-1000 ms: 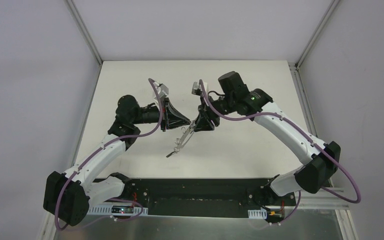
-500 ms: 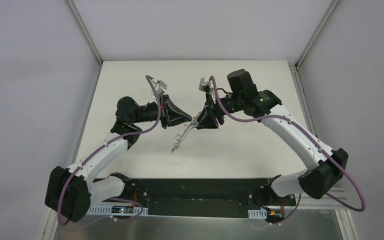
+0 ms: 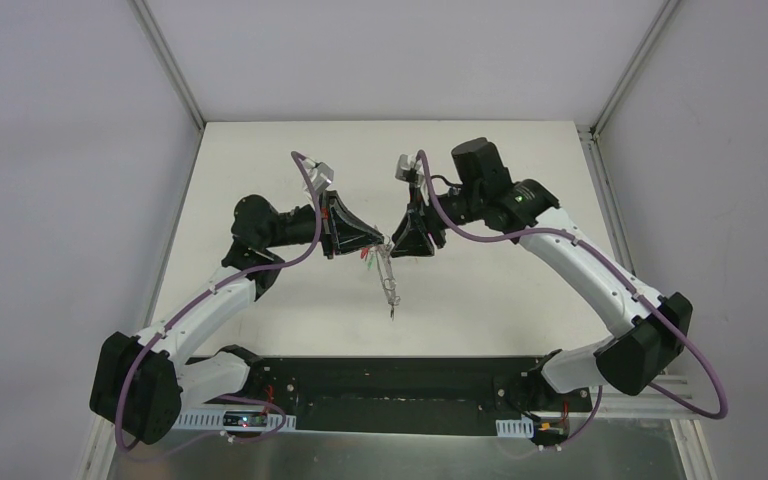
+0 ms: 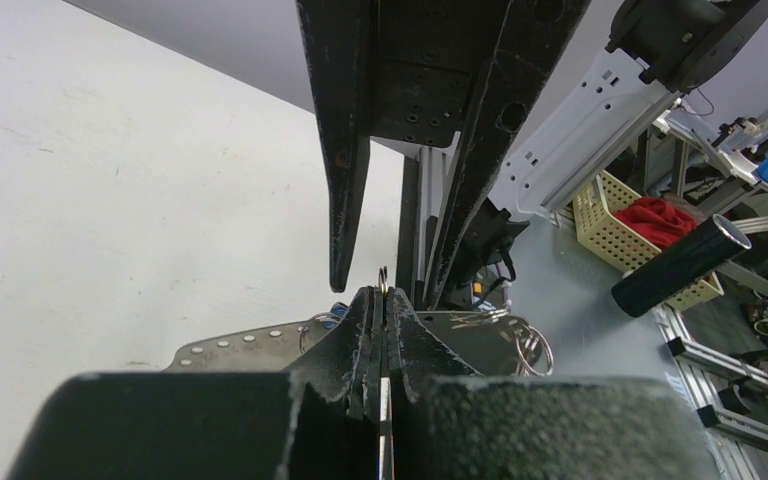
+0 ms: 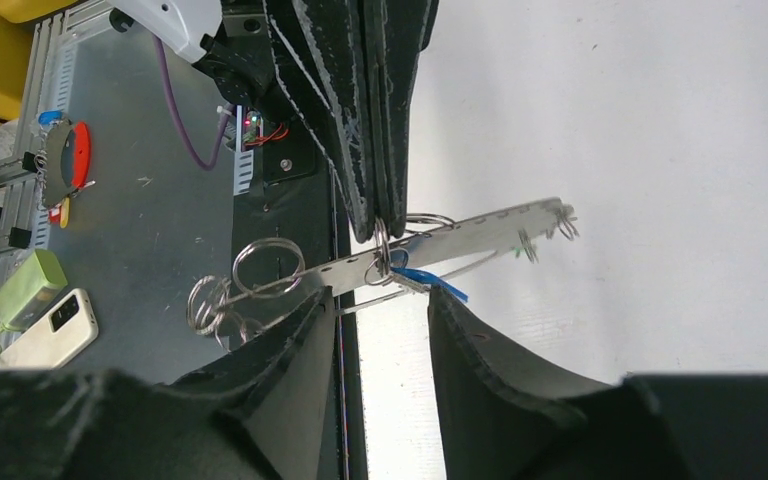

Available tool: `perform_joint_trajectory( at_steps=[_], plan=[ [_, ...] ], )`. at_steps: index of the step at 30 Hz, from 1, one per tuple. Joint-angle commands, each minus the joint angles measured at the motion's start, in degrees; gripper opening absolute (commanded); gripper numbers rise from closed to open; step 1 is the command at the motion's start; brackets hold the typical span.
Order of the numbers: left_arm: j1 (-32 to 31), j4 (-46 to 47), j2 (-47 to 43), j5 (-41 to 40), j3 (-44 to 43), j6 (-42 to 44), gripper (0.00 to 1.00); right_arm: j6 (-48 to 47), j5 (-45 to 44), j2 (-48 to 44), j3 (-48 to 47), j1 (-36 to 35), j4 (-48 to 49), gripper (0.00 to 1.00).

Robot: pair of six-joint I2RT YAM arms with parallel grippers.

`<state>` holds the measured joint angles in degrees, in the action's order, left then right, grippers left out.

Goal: Put the keys on the keyring

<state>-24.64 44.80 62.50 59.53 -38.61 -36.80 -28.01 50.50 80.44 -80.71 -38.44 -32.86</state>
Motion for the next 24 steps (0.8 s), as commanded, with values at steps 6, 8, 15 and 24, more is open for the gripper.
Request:
perform_joint_trajectory(
  at_steps=[6,8,15,24],
  plan=[
    [0.4,5.0,-1.9,0.2,0.0,-0.7,0.0,0.4,2.4,1.4,-0.6,0.2,2.0,0.45],
    [0.4,5.0,-2.0,0.2,0.0,-0.8,0.0,0.5,3.0,1.7,-0.7,0.2,2.0,0.46],
    [0.4,5.1,-2.0,0.2,0.0,-0.9,0.0,1.4,4.6,3.1,-0.8,-0.5,2.8,0.46],
    [0.5,5.3,-2.1,0.2,0.0,-0.9,0.0,1.6,4.3,4.8,-1.3,-1.9,2.6,0.26]
  ],
)
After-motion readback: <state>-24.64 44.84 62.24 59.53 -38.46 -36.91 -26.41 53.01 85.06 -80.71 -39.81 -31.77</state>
